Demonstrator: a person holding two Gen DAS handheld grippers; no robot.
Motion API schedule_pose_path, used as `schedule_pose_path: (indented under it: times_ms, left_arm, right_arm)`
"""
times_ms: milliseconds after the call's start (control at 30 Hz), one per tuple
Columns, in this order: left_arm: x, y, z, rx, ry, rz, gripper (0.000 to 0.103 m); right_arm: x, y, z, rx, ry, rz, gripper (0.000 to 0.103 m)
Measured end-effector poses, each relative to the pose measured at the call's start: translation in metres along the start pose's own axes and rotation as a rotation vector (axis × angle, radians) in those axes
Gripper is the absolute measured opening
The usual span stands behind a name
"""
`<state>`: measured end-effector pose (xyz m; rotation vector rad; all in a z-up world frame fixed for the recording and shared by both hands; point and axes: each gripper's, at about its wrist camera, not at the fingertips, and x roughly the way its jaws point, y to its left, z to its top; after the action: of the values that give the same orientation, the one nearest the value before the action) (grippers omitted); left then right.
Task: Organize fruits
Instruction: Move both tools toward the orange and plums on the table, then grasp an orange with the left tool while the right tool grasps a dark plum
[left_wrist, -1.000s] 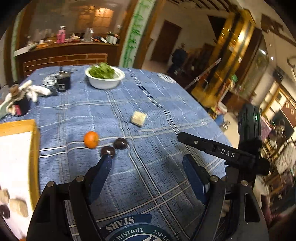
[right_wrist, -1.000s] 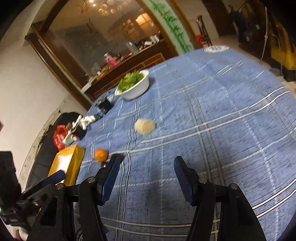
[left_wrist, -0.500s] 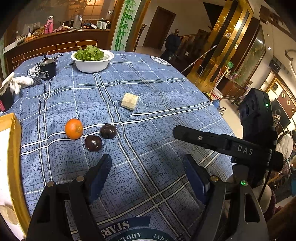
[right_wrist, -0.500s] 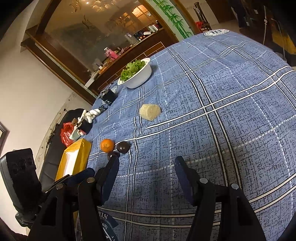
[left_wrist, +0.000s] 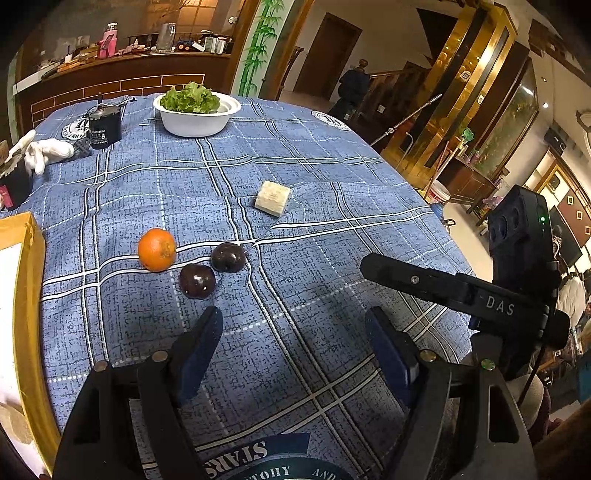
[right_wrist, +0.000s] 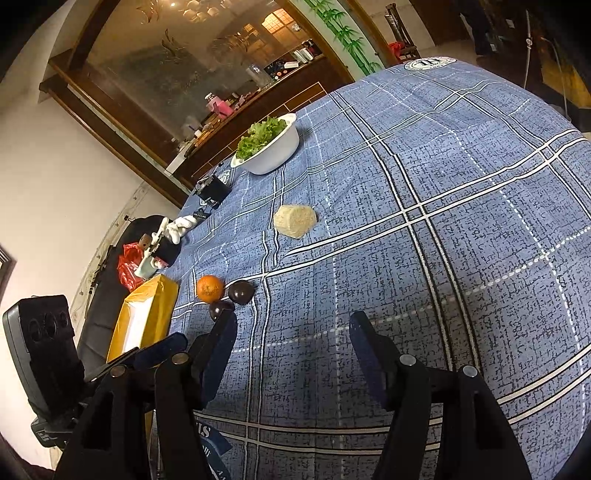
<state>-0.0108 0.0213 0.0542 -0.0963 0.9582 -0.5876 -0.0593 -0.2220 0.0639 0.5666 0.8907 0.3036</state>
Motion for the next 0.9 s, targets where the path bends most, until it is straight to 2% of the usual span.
schedule_pose_path:
  times_ms: [300, 400, 500, 600, 667, 733, 800, 900]
  left_arm:
    - [-0.017, 0.003, -0.004, -0.037, -0.03, 0.034, 0.078]
    - [-0.038, 0.001, -0.007, -0.038, -0.059, 0.091, 0.078]
    - [-0.065, 0.004, -0.013, -0.055, -0.102, 0.187, 0.078]
    - [-0.083, 0.022, -0.022, -0.134, -0.126, 0.251, 0.078]
    - [-0.086, 0.038, -0.028, -0.207, -0.097, 0.245, 0.078]
    - [-0.09, 0.059, -0.035, -0.298, -0.054, 0.201, 0.078]
    - [-0.098, 0.07, -0.038, -0.327, -0.05, 0.193, 0.078]
    - [-0.114, 0.081, -0.037, -0.328, -0.087, 0.224, 0.078]
  right_arm:
    - [0.001, -0.005, 0.002, -0.022, -0.026, -0.061, 0.068]
    - [-0.004, -0.003, 0.003, -0.049, -0.058, -0.071, 0.068]
    - [-0.008, -0.001, 0.005, -0.068, -0.084, -0.062, 0.068]
    - [-0.015, -0.003, 0.006, -0.079, -0.119, -0.062, 0.068]
    - [-0.02, -0.006, 0.006, -0.076, -0.142, -0.056, 0.068]
    - [-0.022, -0.005, 0.007, -0.074, -0.148, -0.039, 0.068]
    - [-0.02, -0.001, 0.008, -0.08, -0.125, -0.029, 0.068]
    - [-0.011, 0.018, 0.011, -0.12, -0.05, -0.025, 0.068]
